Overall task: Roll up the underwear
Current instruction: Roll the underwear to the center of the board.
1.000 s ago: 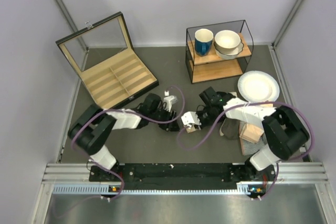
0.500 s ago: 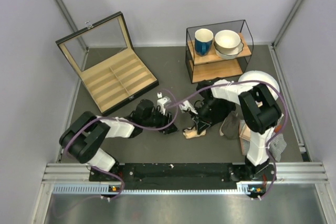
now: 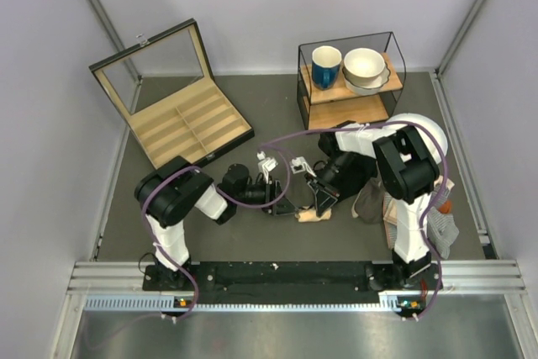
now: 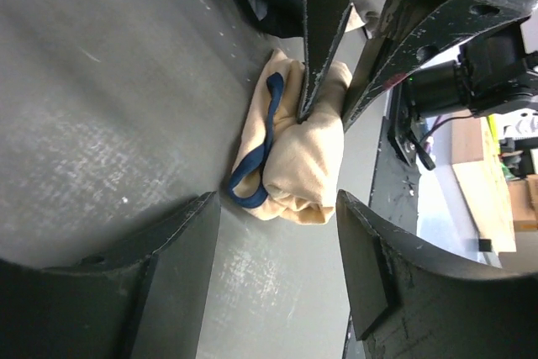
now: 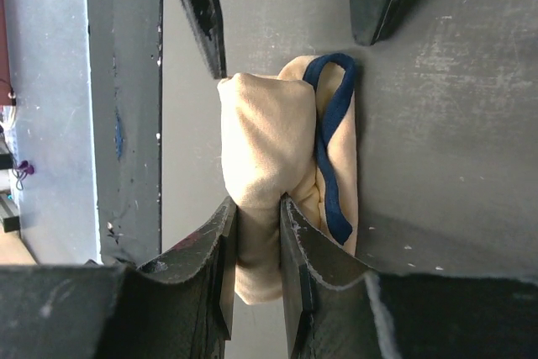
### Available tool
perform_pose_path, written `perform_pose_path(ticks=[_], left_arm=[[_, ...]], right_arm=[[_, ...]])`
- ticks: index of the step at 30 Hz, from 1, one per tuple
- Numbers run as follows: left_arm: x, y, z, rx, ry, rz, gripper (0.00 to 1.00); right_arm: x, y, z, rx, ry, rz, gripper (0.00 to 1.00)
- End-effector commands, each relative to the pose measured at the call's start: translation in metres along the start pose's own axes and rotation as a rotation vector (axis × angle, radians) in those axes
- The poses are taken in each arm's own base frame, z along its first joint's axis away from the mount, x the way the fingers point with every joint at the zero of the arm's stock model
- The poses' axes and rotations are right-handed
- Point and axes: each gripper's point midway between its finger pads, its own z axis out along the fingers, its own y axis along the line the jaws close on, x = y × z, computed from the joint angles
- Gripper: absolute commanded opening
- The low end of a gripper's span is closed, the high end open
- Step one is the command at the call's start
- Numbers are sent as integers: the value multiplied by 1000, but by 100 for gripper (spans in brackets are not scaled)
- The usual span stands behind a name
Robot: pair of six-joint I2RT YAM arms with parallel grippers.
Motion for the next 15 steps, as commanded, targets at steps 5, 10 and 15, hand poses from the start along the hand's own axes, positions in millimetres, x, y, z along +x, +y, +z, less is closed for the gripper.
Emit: perform_pose_path(ticks=[5, 10, 15], left_arm=[[3, -16, 13, 126, -1, -40, 64], [20, -11, 17, 99, 16, -84, 63], [35, 6, 8, -8, -36, -161, 62]], right_arm=[[13, -5, 2, 5, 59, 44, 18], [11, -7, 2, 11, 50, 53, 18], [9, -9, 0, 20, 32, 73, 18]])
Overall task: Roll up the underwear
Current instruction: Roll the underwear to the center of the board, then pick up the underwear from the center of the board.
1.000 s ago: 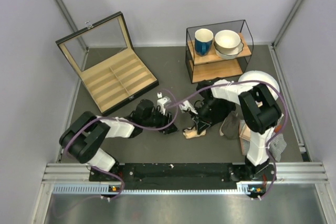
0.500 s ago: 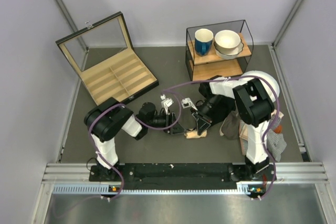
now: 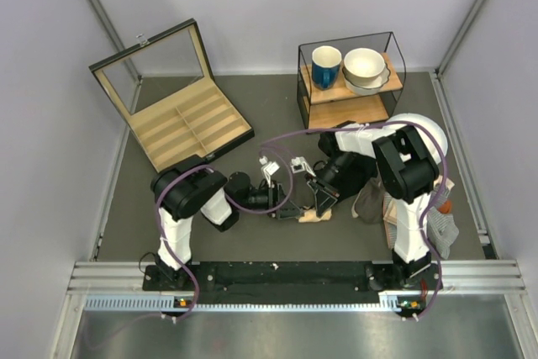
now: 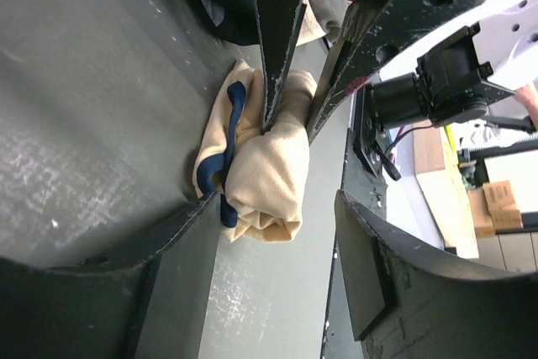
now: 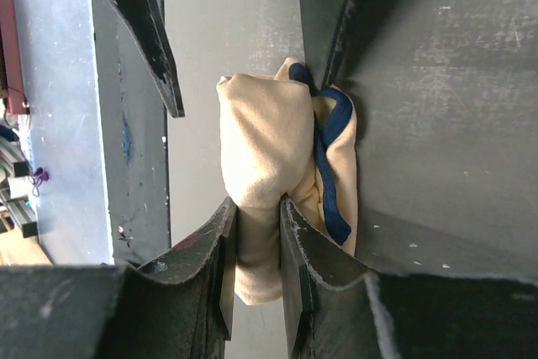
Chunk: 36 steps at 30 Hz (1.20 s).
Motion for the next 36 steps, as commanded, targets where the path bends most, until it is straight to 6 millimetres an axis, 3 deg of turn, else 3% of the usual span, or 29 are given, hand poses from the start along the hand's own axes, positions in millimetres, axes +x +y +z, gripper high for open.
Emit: perform_pose_path(ticks=[1, 6, 7, 8, 9, 21, 28, 34, 36], left_arm=[[25, 27, -11, -142, -38, -107, 62], [28, 42, -11, -232, -72, -127, 63], [30, 42, -10, -238, -60, -116, 73], [31, 43, -9, -247, -53, -108, 90], [31, 45, -9, -277, -46, -109, 98], [34, 60, -42, -513, -64, 11, 98], [47, 47, -12, -436, 68, 65, 97], [70, 48, -3, -470, 191, 119, 85], [77, 50, -5, -483, 224, 124, 76]], right_arm=[[7, -11, -1, 24, 30, 23, 18], [8, -12, 0, 26, 32, 31, 18], [8, -12, 0, 26, 32, 35, 18], [8, -12, 0, 28, 31, 30, 18], [8, -12, 0, 28, 31, 32, 18], [8, -13, -1, 35, 32, 36, 18], [8, -13, 0, 37, 33, 36, 18], [8, -14, 0, 40, 33, 34, 18], [9, -14, 0, 40, 35, 37, 18]])
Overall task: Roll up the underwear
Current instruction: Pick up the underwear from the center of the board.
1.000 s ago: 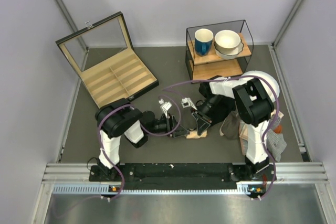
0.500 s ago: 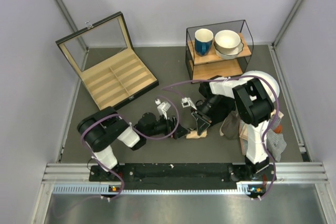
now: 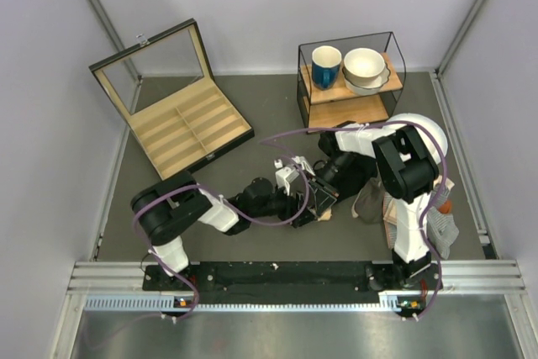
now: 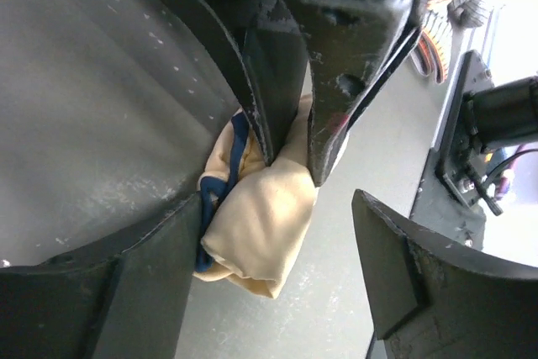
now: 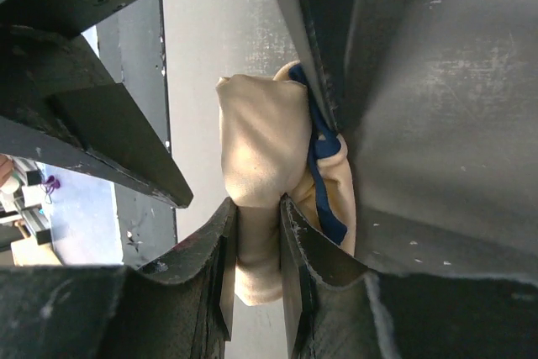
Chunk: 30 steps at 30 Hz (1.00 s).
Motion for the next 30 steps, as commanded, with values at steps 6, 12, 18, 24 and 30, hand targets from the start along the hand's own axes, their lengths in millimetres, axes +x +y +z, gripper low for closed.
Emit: perform_pose_path(ticks=[6, 12, 18, 24, 30], left_arm=[[96, 52, -26, -216, 329, -50, 45], [89, 52, -29, -233, 315, -38, 14], [83, 48, -32, -220, 295, -37, 0], [68, 49, -41, -211, 246, -66, 0], [31, 56, -56, -245, 137, -70, 0]], right_arm=[[9, -14, 0, 34, 41, -7, 18], [8, -14, 0, 39, 43, -8, 18], [-15, -10, -28, 151, 22, -44, 35], [-43, 11, -75, 303, -77, -140, 52], [-41, 13, -111, 409, -172, -139, 52]])
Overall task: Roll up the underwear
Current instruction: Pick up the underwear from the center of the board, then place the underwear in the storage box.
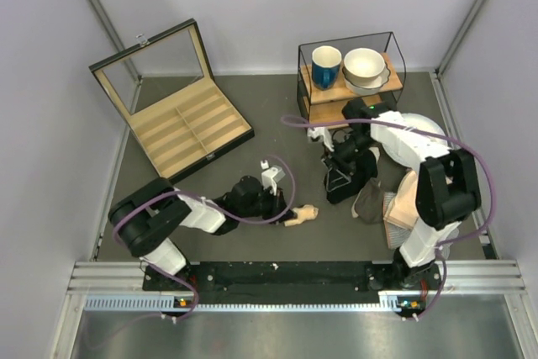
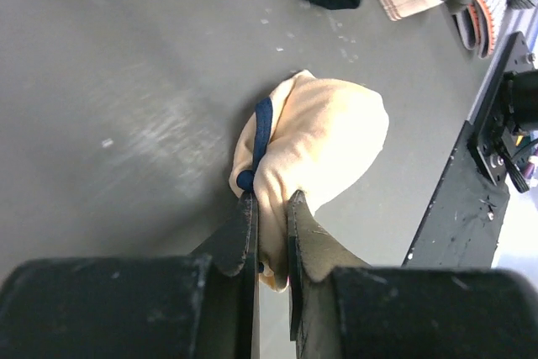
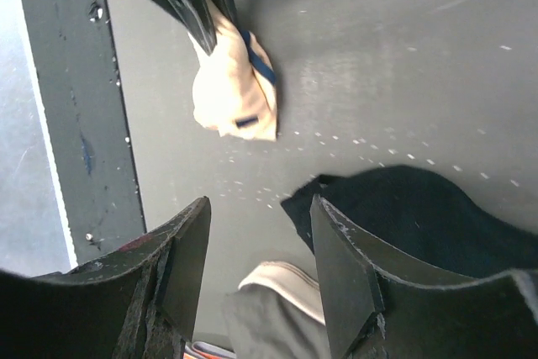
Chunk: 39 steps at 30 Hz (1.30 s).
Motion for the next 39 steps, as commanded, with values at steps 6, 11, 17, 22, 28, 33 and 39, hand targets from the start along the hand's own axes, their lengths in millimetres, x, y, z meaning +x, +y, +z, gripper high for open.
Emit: perform_pose_path(ticks=[6, 11, 17, 22, 28, 33, 39], left_arm=[[-36, 55, -48, -269, -34, 0, 0], [-104, 82, -89, -430, -144, 56, 0], [-183, 125, -155, -615, -315, 80, 0], [-231, 150, -181, -665, -289, 184, 0], [-275, 208, -206, -751, -272, 189, 0], [-293, 259, -211, -803, -198, 213, 0], [-304, 308, -221, -881, -149, 226, 0]], right_arm=[[-10, -5, -37, 114, -114, -28, 52], [-11, 0, -38, 112, -129, -45, 52], [-12, 5, -37, 100, -146, -59, 52], [-13, 8, -38, 97, -156, -72, 52], [-15, 11, -38, 88, -168, -78, 52], [-16, 12, -38, 87, -171, -82, 52], [-15, 11, -36, 78, -170, -74, 53]])
